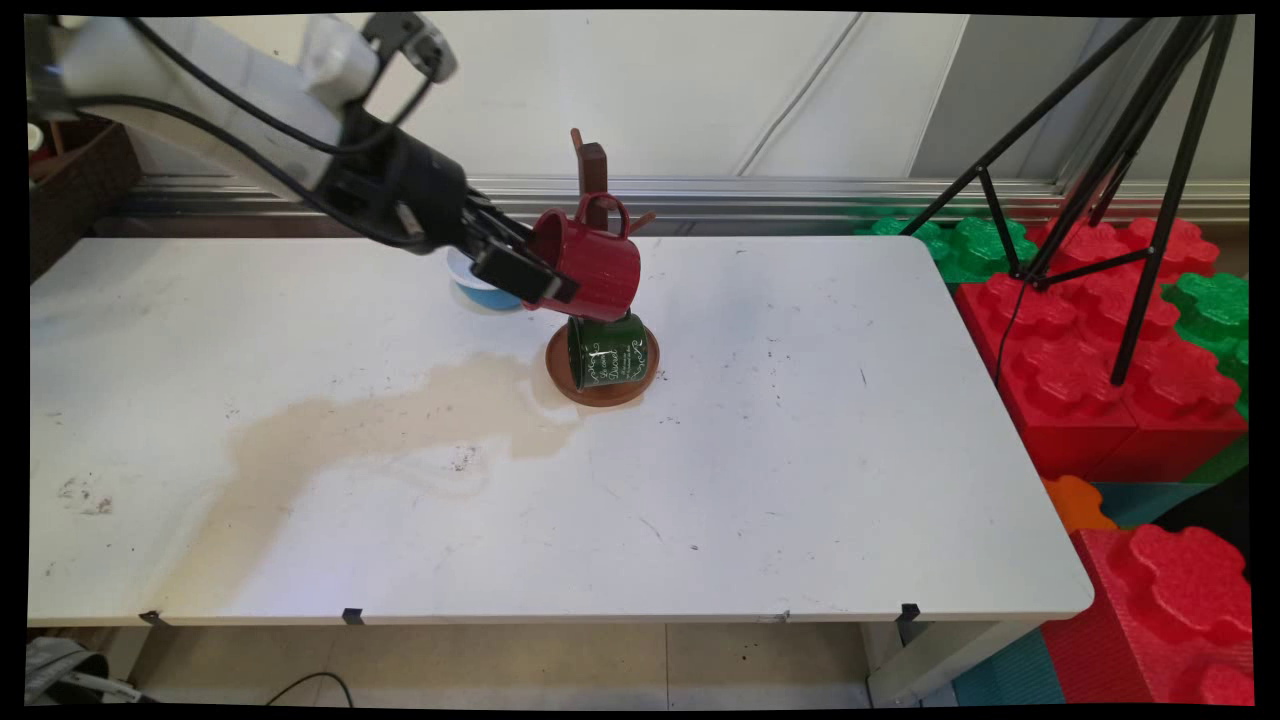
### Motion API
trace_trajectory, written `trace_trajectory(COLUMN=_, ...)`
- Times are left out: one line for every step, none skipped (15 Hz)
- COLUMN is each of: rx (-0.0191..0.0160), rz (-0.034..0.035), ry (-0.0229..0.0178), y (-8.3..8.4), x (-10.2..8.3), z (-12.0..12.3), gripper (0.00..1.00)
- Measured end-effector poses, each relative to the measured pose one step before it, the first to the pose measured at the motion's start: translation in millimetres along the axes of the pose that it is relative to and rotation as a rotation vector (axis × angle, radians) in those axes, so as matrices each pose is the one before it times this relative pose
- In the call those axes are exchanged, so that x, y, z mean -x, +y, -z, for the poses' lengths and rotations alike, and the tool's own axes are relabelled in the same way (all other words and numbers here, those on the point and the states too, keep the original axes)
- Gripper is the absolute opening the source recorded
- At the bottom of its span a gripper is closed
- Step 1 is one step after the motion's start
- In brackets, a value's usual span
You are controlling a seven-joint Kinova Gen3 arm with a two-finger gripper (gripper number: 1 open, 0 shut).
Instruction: Pick up the red mug from the rack
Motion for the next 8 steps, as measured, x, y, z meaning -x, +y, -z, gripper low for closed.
trace_trajectory(rx=0.0013, rz=0.00895, ry=-0.00065, y=-0.11, x=-0.16, z=-7.4, gripper=1.0)
trace_trajectory(rx=0.00174, rz=0.00557, ry=0.00004, y=-0.11, x=-0.27, z=-5.87, gripper=1.0)
trace_trajectory(rx=0.00049, rz=0.00336, ry=0.00011, y=-0.07, x=-0.21, z=-3.67, gripper=1.0)
trace_trajectory(rx=-0.0004, rz=0.00335, ry=0.00048, y=-0.12, x=-0.33, z=-4.29, gripper=1.0)
trace_trajectory(rx=-0.00083, rz=0.00394, ry=0.00047, y=-0.23, x=-0.41, z=-4.77, gripper=1.0)
trace_trajectory(rx=-0.00097, rz=0.00289, ry=0.00051, y=-0.22, x=-0.33, z=-3.63, gripper=1.0)
trace_trajectory(rx=-0.00053, rz=0.00216, ry=0.00013, y=-0.1, x=-0.24, z=-2.8, gripper=1.0)
trace_trajectory(rx=-0.00045, rz=0.00173, ry=-0.00012, y=-0.01, x=-0.38, z=-4.05, gripper=1.0)
